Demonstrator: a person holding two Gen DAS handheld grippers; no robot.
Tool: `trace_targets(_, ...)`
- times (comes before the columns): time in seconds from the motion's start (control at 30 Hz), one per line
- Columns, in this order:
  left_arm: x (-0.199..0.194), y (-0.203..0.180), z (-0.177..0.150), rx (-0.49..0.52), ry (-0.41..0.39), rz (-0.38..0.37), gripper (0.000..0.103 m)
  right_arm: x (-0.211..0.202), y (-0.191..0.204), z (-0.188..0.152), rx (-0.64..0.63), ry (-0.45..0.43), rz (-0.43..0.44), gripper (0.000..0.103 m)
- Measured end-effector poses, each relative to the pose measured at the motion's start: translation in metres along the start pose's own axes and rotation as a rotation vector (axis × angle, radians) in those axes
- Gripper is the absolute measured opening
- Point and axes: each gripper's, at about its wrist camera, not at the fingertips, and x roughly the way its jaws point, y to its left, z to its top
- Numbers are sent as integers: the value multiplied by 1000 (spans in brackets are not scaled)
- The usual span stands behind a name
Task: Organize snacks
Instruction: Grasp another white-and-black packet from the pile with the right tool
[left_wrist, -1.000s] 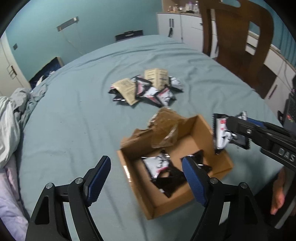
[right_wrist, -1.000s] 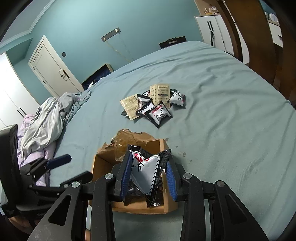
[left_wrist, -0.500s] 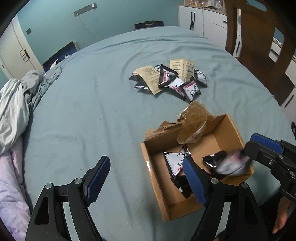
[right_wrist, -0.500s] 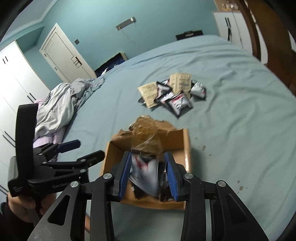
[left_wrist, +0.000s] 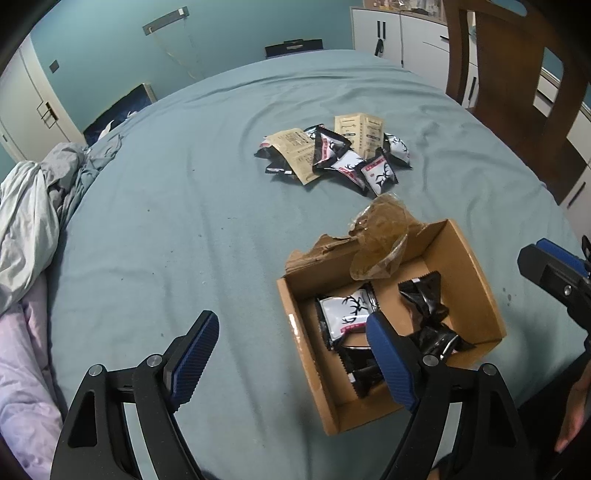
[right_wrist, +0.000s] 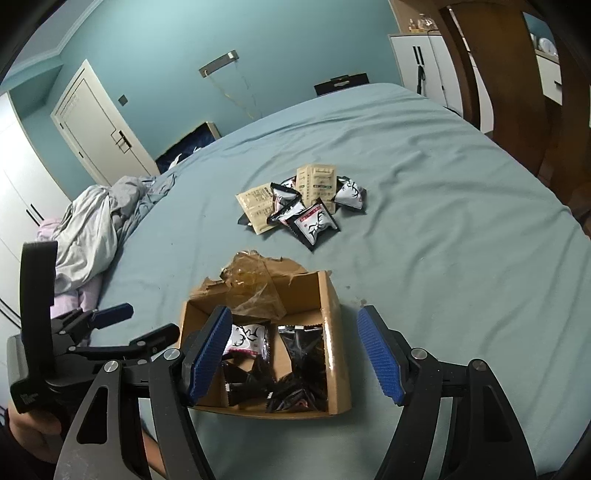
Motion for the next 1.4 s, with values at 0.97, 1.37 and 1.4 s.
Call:
trace_targets(0.97, 17, -5, 13, -37, 92, -36, 85, 57, 12, 35, -108, 206, -190, 70)
trace_targets(1.37, 42, 3, 37, -83, 116, -60, 85, 140, 9, 89, -188, 239, -161, 70)
trace_targets(1.4, 45, 6, 38, -101, 120, -76, 85, 148, 10, 92, -199, 240, -158, 70)
